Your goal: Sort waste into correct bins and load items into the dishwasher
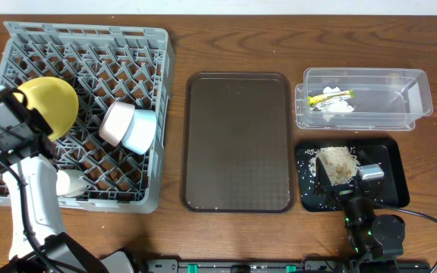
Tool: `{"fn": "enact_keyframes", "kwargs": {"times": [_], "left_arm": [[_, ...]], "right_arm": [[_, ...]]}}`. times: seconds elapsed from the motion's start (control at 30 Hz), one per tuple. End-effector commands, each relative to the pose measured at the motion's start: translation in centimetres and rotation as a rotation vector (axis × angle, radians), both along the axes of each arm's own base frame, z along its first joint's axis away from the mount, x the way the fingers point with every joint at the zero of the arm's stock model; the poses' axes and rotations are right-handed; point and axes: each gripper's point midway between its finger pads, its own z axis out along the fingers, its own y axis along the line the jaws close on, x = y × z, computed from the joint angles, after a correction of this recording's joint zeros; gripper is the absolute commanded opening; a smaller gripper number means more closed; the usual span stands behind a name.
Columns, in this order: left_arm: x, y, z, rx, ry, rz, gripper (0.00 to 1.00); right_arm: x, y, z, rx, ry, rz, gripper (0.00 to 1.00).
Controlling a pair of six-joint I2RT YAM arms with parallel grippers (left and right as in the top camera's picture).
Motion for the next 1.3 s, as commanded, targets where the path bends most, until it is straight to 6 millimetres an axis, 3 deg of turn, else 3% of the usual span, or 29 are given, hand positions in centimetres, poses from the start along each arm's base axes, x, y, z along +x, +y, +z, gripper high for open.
{"fn": "enact_keyframes", "kwargs": {"times": [0.0, 0.1, 0.17, 0.23, 0.3, 0.47, 0.57, 0.67, 0.83, 1.0, 1.07, 1.17, 1.2, 1.27], "left_arm": [[-0.3, -2.1, -0.9, -0.154, -0.079, 0.094, 0.36], [-0.3, -4.8, -2.5, -0.288, -0.047, 0.027, 0.47], [-0.5, -5.1, -2.8, -0.336, -0.068, 0.072, 0.5], [-1.1, -4.6, -3.0, -0.39, -0.122, 0.183, 0.69], [-1.6, -4.0, -3.1, -0.447, -0.182, 0.289, 0.71], [-1.6, -3.0, -2.8, -0.572, -0.293, 0.352, 0.7], [-2.4, -1.4, -3.0, -0.601, -0.337, 0.425, 0.68], [-1.4, -1.0, -3.5, -0.678, -0.381, 0.387, 0.66], [0.6, -1.7, -6.2, -0.795, -0.373, 0.333, 0.6], [0.7, -1.5, -8.6, -0.83, -0.336, 0.368, 0.56], [1.0, -1.3, -8.9, -0.826, -0.343, 0.364, 0.45], [1.3, -1.1, -8.7, -0.819, -0.357, 0.355, 0.14], [1.4, -1.1, -8.6, -0.819, -0.36, 0.352, 0.08], [1.4, -1.0, -8.5, -0.813, -0.36, 0.345, 0.08]], "right_arm": [[0.0, -0.2, -0.1, -0.005, 0.002, -0.009, 0.99], [0.0, -0.2, -0.1, -0.005, 0.002, -0.009, 0.99], [0.0, -0.2, -0.1, -0.005, 0.002, -0.009, 0.99], [0.0, -0.2, -0.1, -0.005, 0.002, -0.009, 0.99], [0.0, -0.2, -0.1, -0.005, 0.002, -0.009, 0.99], [0.0, -0.2, -0.1, -0.006, 0.002, -0.009, 0.99], [0.0, -0.2, -0.1, -0.005, 0.002, -0.009, 0.99], [0.0, -0.2, -0.1, -0.005, 0.002, -0.009, 0.99], [0.0, -0.2, -0.1, -0.005, 0.002, -0.009, 0.99], [0.0, -0.2, -0.1, -0.005, 0.002, -0.009, 0.99], [0.0, -0.2, -0.1, -0.005, 0.002, -0.009, 0.99], [0.0, -0.2, -0.1, -0.005, 0.002, -0.009, 0.99], [0.0, -0.2, -0.1, -0.005, 0.002, -0.009, 0.99], [0.0, -0.2, -0.1, -0.005, 0.002, -0.009, 0.99]]}}
